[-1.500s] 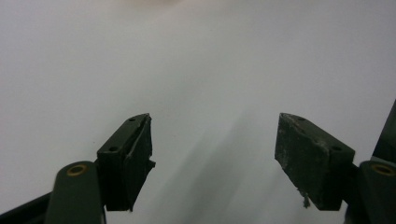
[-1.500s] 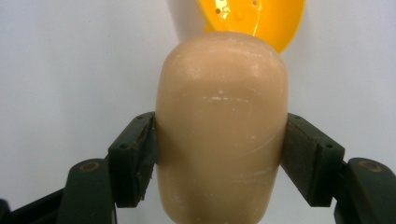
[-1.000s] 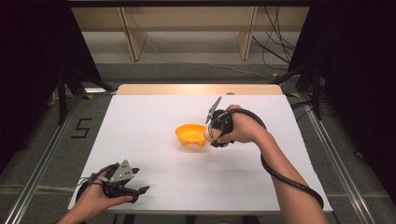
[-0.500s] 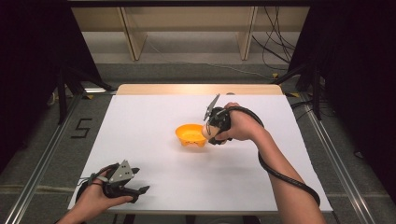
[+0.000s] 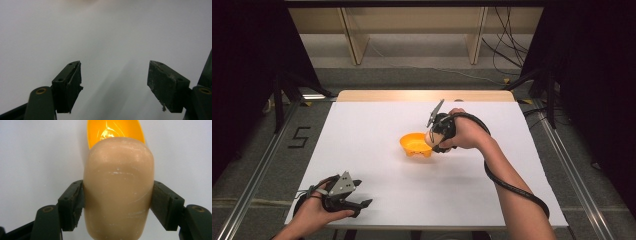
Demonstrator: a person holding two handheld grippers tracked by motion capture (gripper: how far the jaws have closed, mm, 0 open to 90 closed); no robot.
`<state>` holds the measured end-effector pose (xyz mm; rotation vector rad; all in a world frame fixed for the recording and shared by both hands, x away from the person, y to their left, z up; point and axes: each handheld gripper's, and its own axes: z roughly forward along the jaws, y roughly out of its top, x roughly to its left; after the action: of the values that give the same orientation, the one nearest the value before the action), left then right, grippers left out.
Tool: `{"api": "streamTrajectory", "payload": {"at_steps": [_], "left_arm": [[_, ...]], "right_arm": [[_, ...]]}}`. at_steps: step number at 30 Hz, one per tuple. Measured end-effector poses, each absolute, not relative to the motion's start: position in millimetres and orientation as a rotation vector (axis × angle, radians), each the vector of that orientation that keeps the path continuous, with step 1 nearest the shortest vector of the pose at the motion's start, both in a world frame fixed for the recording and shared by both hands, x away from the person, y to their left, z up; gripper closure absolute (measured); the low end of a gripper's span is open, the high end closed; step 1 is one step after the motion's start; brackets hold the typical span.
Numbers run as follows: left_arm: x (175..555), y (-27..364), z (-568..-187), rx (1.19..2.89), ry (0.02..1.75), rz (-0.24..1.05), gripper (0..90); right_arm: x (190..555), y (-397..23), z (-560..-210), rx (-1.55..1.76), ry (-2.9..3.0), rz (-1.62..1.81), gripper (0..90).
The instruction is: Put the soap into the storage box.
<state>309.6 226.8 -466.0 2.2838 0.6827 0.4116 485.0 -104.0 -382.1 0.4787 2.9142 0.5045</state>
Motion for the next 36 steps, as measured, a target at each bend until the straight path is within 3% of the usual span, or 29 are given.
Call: {"api": "streamTrajectory", "payload": {"at_steps": [36], "left_arm": [[309,226,-465,2.277,0.679,0.410,27.2]], "right_arm": [[495,-80,-376,0.456,2.901,0.529,33.2]]}}
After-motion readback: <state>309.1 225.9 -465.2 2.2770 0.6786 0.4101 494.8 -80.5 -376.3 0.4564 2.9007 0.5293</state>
